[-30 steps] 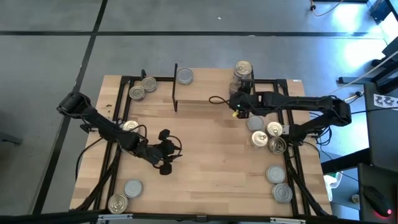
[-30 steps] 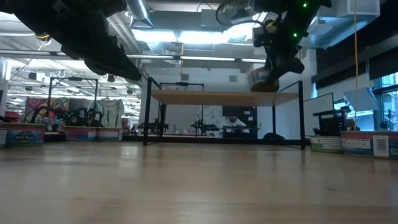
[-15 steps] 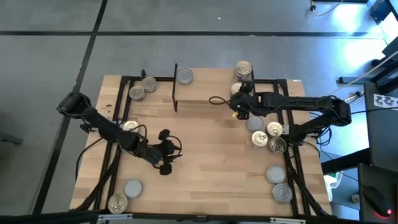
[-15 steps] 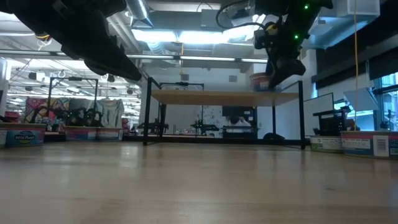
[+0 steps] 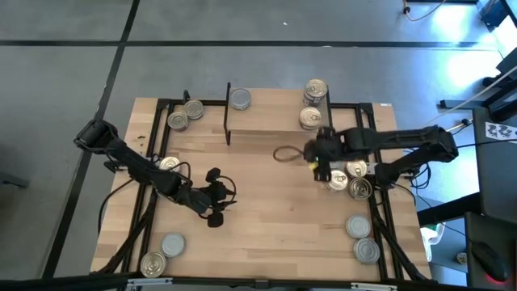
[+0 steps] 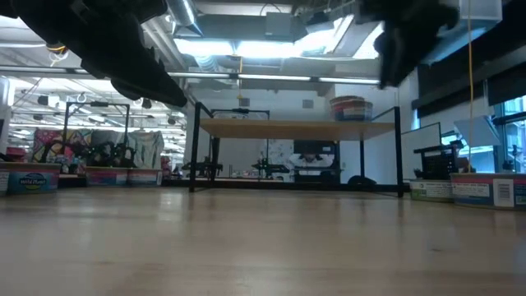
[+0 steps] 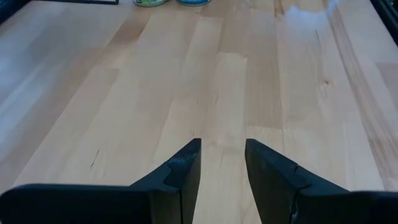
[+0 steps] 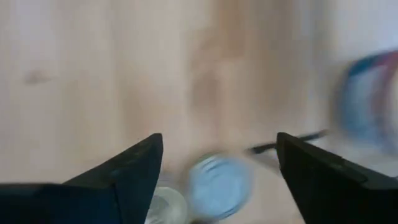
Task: Stack canned seafood by type on shelf
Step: Stack the blue pink tuna can on top of the other blue pink tuna can on the shelf
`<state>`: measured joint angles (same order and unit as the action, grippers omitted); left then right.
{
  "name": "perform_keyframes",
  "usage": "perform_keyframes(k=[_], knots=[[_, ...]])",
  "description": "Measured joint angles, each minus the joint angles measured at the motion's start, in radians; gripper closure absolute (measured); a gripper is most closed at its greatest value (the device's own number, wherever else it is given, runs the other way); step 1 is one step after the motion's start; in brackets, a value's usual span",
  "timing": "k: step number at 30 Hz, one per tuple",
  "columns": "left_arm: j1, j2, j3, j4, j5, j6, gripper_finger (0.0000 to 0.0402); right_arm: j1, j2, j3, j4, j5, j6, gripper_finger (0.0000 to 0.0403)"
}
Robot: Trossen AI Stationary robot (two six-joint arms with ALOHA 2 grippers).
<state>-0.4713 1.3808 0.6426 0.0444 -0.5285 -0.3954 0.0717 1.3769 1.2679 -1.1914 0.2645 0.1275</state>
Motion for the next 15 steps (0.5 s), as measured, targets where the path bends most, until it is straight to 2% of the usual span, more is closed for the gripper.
perform_keyframes(k=[3, 7, 15], knots=[[0.0, 0.0, 0.0, 0.005, 0.0, 0.0, 0.0279, 0.071, 0.0, -0.06, -0.021, -0.052, 0.135, 0.0117], [0.002, 0.0, 0.0, 0.005, 0.0, 0.008, 0.0279, 0.134, 0.0, -0.161, -0.053, -0.051, 0.221, 0.0147], [0.002, 0.0, 0.0, 0.005, 0.0, 0.002, 0.0279, 0.136, 0.0, -0.351, 0.003, -0.074, 0.287, 0.0214]])
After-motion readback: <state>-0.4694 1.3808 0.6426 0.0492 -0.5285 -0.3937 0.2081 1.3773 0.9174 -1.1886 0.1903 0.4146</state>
